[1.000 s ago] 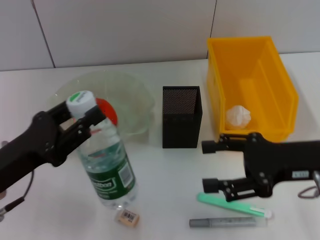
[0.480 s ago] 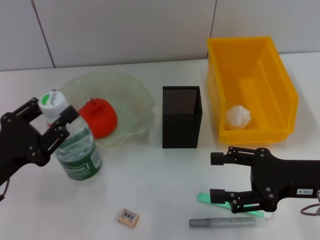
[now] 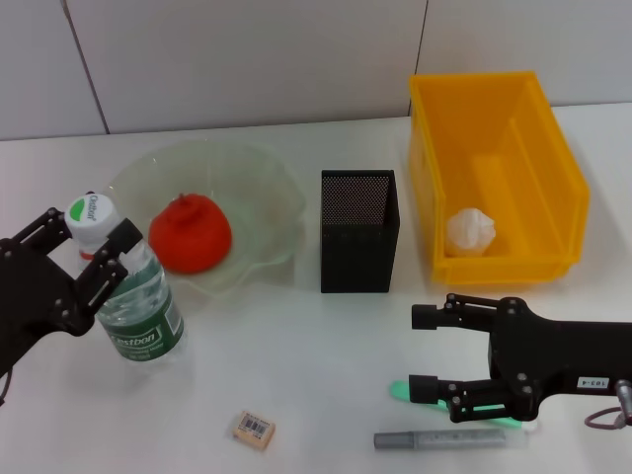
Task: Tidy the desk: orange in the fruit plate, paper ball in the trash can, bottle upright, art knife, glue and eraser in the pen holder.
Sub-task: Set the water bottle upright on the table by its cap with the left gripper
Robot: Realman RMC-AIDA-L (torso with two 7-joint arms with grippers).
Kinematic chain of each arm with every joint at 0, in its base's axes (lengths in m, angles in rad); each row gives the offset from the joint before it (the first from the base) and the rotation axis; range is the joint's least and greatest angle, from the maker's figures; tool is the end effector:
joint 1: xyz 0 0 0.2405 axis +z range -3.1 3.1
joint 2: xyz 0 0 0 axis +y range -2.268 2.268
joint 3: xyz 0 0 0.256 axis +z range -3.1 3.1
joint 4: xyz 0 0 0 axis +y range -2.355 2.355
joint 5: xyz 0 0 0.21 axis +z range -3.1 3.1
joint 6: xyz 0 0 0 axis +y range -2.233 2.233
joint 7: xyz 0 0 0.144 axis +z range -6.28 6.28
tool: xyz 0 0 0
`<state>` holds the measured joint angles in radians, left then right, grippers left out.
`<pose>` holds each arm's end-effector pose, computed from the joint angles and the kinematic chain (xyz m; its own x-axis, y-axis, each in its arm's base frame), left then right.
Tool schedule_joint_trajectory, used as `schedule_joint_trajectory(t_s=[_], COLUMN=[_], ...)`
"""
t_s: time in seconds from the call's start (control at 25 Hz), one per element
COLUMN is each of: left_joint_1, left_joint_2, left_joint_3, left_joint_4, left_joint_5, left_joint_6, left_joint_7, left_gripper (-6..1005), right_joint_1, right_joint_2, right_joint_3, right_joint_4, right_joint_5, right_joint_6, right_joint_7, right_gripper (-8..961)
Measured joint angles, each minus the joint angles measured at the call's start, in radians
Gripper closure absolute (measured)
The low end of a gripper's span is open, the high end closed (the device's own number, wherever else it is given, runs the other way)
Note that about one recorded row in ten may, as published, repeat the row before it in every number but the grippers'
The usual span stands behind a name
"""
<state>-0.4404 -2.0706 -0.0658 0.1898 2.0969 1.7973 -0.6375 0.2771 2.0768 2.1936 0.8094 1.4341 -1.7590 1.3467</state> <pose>-0.2877 0.2720 0.0036 0.5521 -0.1351 0.8227 0.4865 -0.7492 -0.4495 0.2639 0.2607 0.0097 0.7423 -0.2771 -0.6101 -0.3646 -0.9309 -0.0208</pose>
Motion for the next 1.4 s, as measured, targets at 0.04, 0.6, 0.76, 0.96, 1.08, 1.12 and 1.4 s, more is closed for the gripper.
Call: schedule_joint_trajectory(t_s=[0.04,0.6,0.76,0.96,1.08,1.12,1.4], left_joint_1=[0.000,-0.002,0.001,0.005,0.007,0.009,0.021], left_joint_2=[0.000,0.000,0.000,0.001,0.002,0.001,0.000], left_joint_3=[0.001,0.003,0.000,0.000,0.003,0.003,-0.002], left_joint_4=[-0.008,-0.072,-0.072,-0.071,-0.070,-0.070,-0.091], left_joint_5=[0.001,0.002,0.000,0.000,0.003,0.002,0.000], left_joint_6=[-0.009,-0.103,-0.122,-0.137,-0.148,-0.149,-0.148], left_joint_7=[0.010,0.134,0.136,0.134,0.136,0.137,0.190], left_gripper=[556,555,555,556,556,556,544], right_joint_1=[0.000,0.001,0.002,0.002,0.002,0.002,0.006], right_joint_2=[0.000,0.000,-0.001,-0.001,-0.001,-0.001,-0.003], right_joint_3=[0.000,-0.002,-0.002,-0.002,-0.002,-0.002,-0.004], right_joint_4=[0.000,-0.012,-0.013,-0.013,-0.013,-0.013,-0.013], right_joint_5=[0.000,0.000,0.000,0.000,0.000,0.000,0.000], right_joint_6=[0.001,0.004,0.004,0.004,0.004,0.004,0.004], right_joint_7=[-0.001,-0.002,-0.007,-0.009,-0.009,-0.009,-0.009], right_gripper=[114,114,114,114,114,114,115])
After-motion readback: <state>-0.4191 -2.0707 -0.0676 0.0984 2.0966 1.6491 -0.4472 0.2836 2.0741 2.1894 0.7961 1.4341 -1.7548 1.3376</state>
